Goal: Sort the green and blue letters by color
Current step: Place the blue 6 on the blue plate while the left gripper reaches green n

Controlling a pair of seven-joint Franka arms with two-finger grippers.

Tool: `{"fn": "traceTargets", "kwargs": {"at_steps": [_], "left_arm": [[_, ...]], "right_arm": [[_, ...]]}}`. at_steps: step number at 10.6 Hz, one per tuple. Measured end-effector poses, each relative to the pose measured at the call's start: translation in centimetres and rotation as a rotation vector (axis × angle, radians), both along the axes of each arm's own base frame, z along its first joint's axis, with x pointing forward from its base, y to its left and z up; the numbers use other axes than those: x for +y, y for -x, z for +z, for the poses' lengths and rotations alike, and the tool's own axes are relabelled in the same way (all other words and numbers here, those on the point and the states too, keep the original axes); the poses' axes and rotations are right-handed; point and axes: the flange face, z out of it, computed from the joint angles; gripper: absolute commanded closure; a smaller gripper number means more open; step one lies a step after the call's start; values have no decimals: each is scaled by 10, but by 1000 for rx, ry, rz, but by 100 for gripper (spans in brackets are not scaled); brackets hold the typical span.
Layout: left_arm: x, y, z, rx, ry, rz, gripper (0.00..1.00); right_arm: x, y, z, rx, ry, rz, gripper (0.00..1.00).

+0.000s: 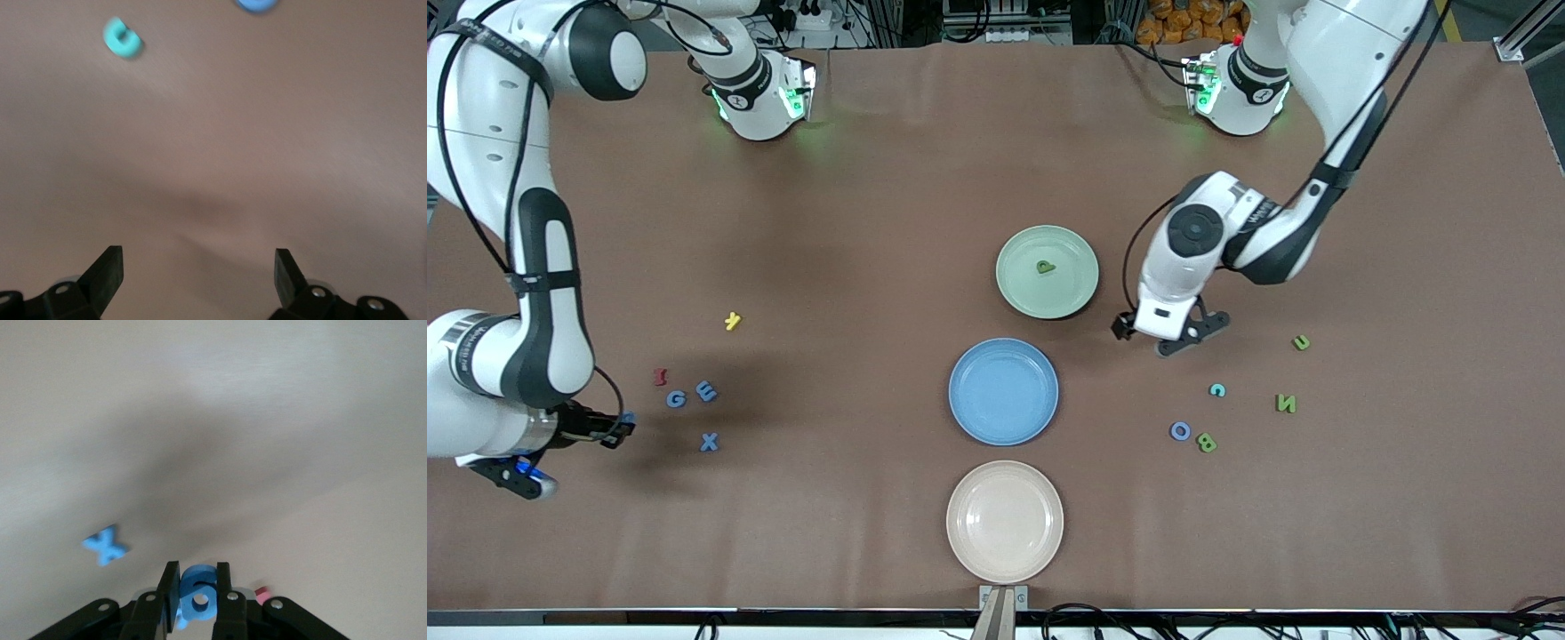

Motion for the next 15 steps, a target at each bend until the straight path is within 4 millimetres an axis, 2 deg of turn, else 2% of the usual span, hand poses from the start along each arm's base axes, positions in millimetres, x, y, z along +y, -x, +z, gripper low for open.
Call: {"fn": "traceTargets", "kwargs": {"at_steps": [3, 5, 6, 8, 11, 13, 15], "left_arm": [[81, -32, -1, 14, -6, -66, 0], [131, -42, -5, 30, -8, -81, 0], [148, -43, -8, 39, -8, -71, 0], [172, -39, -16, 56, -7, -46, 0], [206, -25, -34, 39, 2, -19, 0], [233, -12, -47, 27, -11, -27, 0], [251, -8, -51, 31, -13, -3, 0]], "right_arm": [[89, -9, 15, 15, -13, 121, 97], [156, -8, 31, 18, -27, 210, 97], [190, -6, 42, 11, -43, 247, 97], [269, 5, 66, -16, -93, 335, 97], [374, 28, 80, -68, -146, 463, 97], [431, 43, 87, -137, -169, 533, 97], [485, 62, 89, -200, -208, 589, 97]]}}
